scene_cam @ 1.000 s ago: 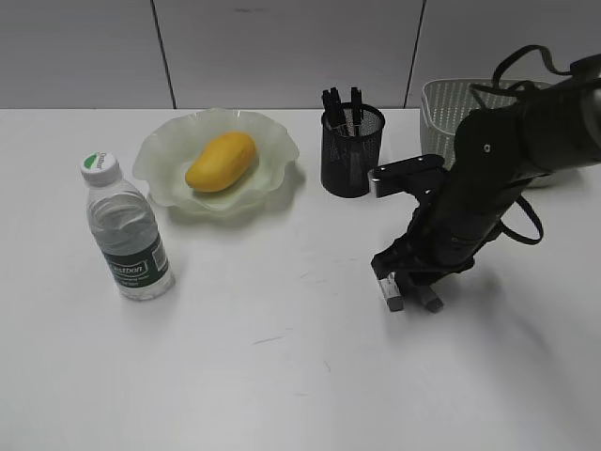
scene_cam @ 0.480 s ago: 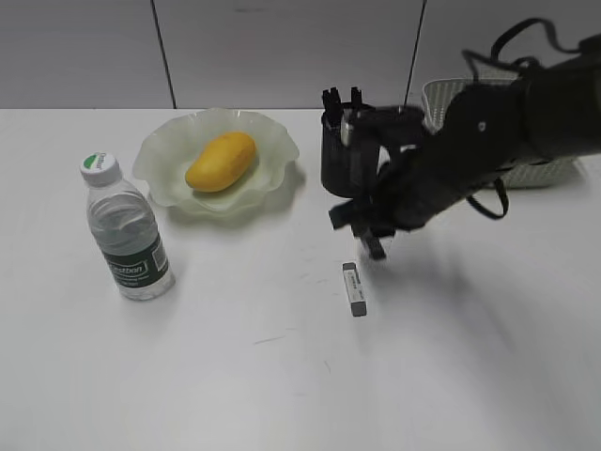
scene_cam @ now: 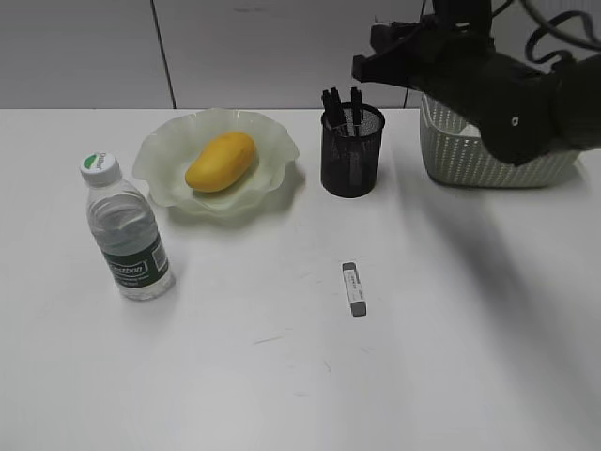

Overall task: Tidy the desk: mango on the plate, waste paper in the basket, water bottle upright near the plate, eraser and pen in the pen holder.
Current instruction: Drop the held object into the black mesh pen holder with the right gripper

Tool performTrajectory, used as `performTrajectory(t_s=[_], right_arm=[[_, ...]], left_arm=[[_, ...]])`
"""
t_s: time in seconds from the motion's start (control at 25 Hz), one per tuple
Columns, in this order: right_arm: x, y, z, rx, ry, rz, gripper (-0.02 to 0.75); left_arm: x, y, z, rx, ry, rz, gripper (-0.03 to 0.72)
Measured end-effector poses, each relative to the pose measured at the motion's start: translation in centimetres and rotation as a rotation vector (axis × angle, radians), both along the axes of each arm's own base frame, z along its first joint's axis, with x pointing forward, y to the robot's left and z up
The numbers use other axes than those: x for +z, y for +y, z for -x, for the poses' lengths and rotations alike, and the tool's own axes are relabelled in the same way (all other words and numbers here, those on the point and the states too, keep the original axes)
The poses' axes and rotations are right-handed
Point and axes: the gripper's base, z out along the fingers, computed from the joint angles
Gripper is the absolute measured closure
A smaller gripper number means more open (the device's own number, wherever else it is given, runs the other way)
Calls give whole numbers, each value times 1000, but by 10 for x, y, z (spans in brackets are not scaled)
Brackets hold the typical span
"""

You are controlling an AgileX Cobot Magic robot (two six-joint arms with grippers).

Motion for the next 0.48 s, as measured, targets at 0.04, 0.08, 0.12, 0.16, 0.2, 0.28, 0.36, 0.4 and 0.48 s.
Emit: performTrajectory(t_s=[0.04, 0.08, 0.12, 0.16, 0.2, 0.28, 0.36, 0.4, 0.48], right_arm=[[-6, 2, -3, 12, -24, 6, 576], [-14, 5, -7, 23, -34, 15, 576], [-23, 8, -11, 33, -33, 26, 576], [-32, 10, -14, 44, -23, 39, 576], [-38, 12, -16, 49, -13, 48, 576], [-48, 13, -17, 51, 15, 60, 560], [-50, 12, -18, 41, 25, 55, 468], [-50, 11, -18, 35, 27, 51, 403], [-46, 10, -18, 26, 27, 42, 300]], left_arm=[[0, 0, 0, 0, 0, 0, 447], [0, 0, 0, 0, 0, 0, 447], [0, 0, 0, 0, 0, 0, 447], [0, 0, 0, 0, 0, 0, 447], [0, 0, 0, 0, 0, 0, 447], [0, 0, 0, 0, 0, 0, 447], [0, 0, 0, 0, 0, 0, 447], [0, 0, 0, 0, 0, 0, 447], [0, 0, 0, 0, 0, 0, 447]])
